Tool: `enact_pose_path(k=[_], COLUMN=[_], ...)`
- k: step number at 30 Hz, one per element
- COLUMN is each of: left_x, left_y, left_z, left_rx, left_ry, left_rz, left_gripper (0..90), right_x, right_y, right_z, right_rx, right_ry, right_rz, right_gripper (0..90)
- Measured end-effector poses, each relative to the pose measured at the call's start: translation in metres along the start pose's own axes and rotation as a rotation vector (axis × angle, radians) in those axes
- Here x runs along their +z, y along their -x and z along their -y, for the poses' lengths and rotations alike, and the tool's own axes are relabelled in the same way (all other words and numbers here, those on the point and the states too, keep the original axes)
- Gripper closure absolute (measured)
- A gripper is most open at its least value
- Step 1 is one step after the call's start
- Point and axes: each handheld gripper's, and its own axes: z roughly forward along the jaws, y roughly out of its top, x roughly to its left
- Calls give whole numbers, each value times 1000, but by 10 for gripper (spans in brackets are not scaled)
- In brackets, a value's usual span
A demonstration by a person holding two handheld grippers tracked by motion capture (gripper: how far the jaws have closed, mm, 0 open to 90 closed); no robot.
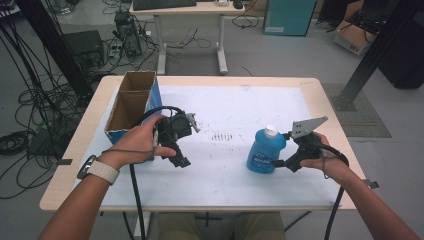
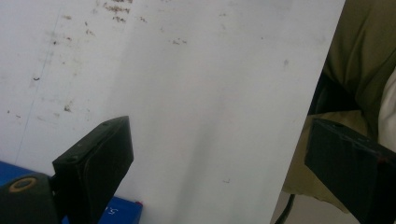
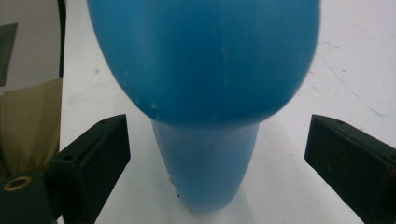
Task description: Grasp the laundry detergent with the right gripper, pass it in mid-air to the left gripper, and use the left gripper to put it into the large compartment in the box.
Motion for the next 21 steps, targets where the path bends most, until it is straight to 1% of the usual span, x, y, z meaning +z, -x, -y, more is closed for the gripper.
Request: enact_pose_path(k=[4, 9, 11, 14, 15, 18, 21], left_x=[0, 1, 1, 1, 1, 2, 2], left_y=[0, 0, 0, -1, -1, -1, -1], left_z=[0, 0, -1, -1, -1, -1, -1], left_rx=[0, -3, -3, -2, -1, -1, -2], left_ry=[-3, -5, -6, -3, -2, -4, -4], left_rz=[0, 3, 4, 2, 1, 2, 4], left_gripper=[84, 84, 84, 84, 84, 84, 84], right_x=[4, 7, 9, 11, 12, 14, 16], right_y=[0, -1, -2, -2, -2, -2, -2], right_z=[3, 4, 5, 6, 7, 8, 9], right_rx=[5, 6, 6, 3, 10, 7, 16], right_ry=[21, 30, 45, 52, 56, 65, 74], right_rz=[-2, 2, 1, 1, 0, 4, 1], right_gripper=[84, 89, 98, 109, 110, 115, 120])
